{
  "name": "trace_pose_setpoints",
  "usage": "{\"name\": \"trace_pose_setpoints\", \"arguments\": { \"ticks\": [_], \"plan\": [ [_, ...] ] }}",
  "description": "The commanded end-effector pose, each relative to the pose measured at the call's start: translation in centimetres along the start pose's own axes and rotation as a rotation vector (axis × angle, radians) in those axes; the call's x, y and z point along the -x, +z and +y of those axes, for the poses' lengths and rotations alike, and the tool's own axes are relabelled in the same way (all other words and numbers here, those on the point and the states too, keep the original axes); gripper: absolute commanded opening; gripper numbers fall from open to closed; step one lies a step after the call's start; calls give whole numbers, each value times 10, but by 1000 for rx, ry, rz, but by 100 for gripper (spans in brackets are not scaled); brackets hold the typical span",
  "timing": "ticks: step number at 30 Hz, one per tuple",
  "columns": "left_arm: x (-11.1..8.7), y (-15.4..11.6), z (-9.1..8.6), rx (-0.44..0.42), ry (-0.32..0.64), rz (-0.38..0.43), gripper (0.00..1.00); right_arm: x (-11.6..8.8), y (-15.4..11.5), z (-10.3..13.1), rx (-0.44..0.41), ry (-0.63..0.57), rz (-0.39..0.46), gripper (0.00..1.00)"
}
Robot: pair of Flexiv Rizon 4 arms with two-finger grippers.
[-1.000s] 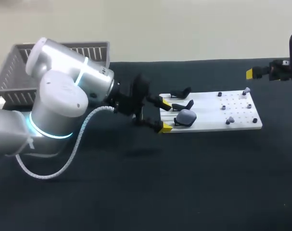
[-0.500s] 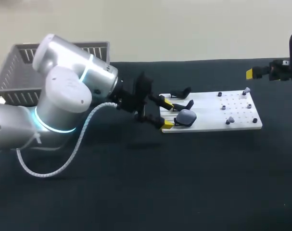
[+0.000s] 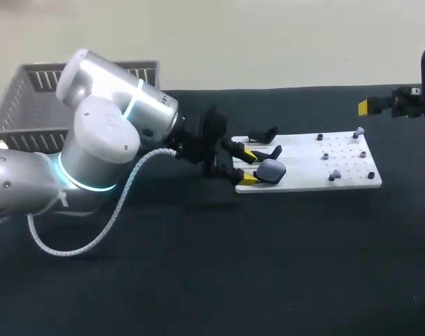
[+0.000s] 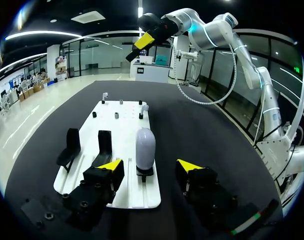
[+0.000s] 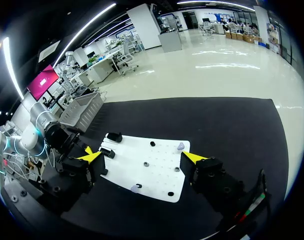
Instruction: Pick up each earbud case from the left stands, insert the matching earbuds, close the lid, and place the case in the box.
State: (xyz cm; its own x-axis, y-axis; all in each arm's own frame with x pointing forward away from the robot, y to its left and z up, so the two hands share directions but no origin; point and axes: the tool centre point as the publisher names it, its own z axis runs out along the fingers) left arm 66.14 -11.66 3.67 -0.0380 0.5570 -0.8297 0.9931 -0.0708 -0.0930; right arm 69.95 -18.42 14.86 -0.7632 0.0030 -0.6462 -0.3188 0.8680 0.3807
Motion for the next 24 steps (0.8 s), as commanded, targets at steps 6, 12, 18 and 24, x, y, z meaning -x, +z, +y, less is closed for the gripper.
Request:
{"name": "trace_pose_setpoints", "arguments": {
  "ticks": [6,12,18,24],
  "plan": [
    [0,8,8,-28,5,-11,64,0,-1,0,-1,0,0,100],
    [1,11,10,-33,8,-7,60,0,-1,0,-1,0,0,100],
    [2,14,11,-42,13,-10,53,0,-1,0,-1,0,0,100],
    [2,15,11,-47,15,-15,47,0,-1,0,-1,0,0,100]
  ]
}}
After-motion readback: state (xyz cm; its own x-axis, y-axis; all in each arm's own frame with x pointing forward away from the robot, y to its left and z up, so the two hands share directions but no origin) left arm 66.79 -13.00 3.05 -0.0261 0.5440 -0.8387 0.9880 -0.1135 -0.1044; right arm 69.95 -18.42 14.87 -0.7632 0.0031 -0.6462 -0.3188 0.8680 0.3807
